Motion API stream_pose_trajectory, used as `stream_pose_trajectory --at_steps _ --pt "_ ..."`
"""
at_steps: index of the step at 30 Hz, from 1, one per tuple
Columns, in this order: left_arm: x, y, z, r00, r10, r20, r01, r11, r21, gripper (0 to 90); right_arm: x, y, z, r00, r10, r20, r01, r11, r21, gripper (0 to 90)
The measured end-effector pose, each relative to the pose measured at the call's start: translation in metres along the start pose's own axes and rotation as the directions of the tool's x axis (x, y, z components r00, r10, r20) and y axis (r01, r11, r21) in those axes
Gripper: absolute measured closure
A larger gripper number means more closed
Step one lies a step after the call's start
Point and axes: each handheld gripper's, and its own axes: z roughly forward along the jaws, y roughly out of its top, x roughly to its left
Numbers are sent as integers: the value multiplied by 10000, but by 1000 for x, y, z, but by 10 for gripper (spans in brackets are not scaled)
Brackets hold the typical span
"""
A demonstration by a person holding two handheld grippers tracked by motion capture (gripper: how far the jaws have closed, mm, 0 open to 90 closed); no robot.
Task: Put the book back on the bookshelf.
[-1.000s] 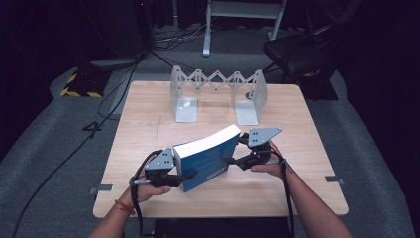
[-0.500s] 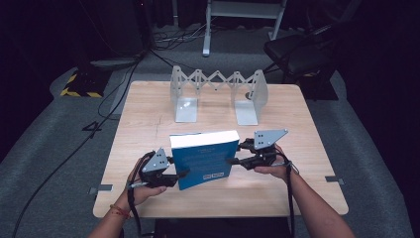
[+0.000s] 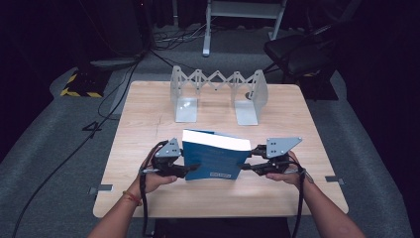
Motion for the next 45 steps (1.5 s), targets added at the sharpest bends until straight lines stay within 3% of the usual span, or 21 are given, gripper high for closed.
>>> stream_pose_trajectory --at_steps 8,12,16,23,26,30,36,41,45 --pt "5 33 50 9974 420 580 -429 9990 149 430 -3 -25 -43 9923 842 911 -816 9962 -317 615" --pt "8 36 61 9969 385 682 -379 9992 -92 406 -4 -36 -52 9862 1185 1158 -1106 9912 -726 612" --pt "9 35 61 9968 396 690 -384 9991 -186 405 -10 -41 -50 9828 1556 991 -1455 9840 -1028 572" --pt "5 31 58 9971 500 573 -486 9985 -252 409 -6 -33 -26 9834 1376 1183 -1308 9894 -636 495" --pt "3 30 57 9975 506 491 -495 9985 -223 406 -5 -32 -22 9795 1365 1482 -1262 9890 -769 562" --pt "1 30 57 9987 485 176 -485 9988 -4 390 -4 -32 -21 9781 1373 1565 -1250 9884 -861 589" --pt "2 24 54 9994 343 -50 -342 9993 156 393 -5 -34 -21 9796 1487 1350 -1360 9857 -992 593" --pt "3 19 52 9990 257 -370 -244 9991 338 414 -7 -35 -19 9772 1557 1441 -1407 9840 -1088 596" --pt "2 14 47 9980 306 -548 -267 9972 700 422 -9 -38 -18 9768 1597 1429 -1418 9816 -1280 600"
